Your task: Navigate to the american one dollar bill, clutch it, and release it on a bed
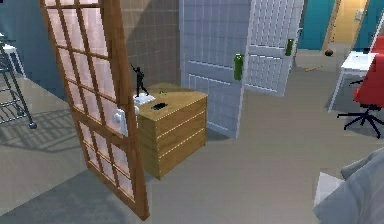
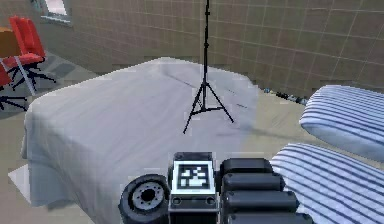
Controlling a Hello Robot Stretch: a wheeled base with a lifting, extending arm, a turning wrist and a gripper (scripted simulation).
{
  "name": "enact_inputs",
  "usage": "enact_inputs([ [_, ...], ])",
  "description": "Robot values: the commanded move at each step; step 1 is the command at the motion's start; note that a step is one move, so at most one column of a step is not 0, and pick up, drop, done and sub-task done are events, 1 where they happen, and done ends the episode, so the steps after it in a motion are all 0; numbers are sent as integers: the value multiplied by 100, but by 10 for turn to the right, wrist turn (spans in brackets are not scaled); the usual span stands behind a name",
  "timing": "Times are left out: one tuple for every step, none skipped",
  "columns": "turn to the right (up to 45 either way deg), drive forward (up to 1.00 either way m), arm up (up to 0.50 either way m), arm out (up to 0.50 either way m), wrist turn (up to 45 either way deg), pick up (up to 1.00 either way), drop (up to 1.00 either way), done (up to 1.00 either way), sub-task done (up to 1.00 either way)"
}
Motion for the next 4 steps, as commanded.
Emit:
enact_inputs([
  [0,0,0,48,0,0,0,0,0],
  [0,0,0,0,450,0,0,0,0],
  [0,0,0,0,450,0,0,0,0],
  [0,0,0,0,450,0,0,0,0],
])
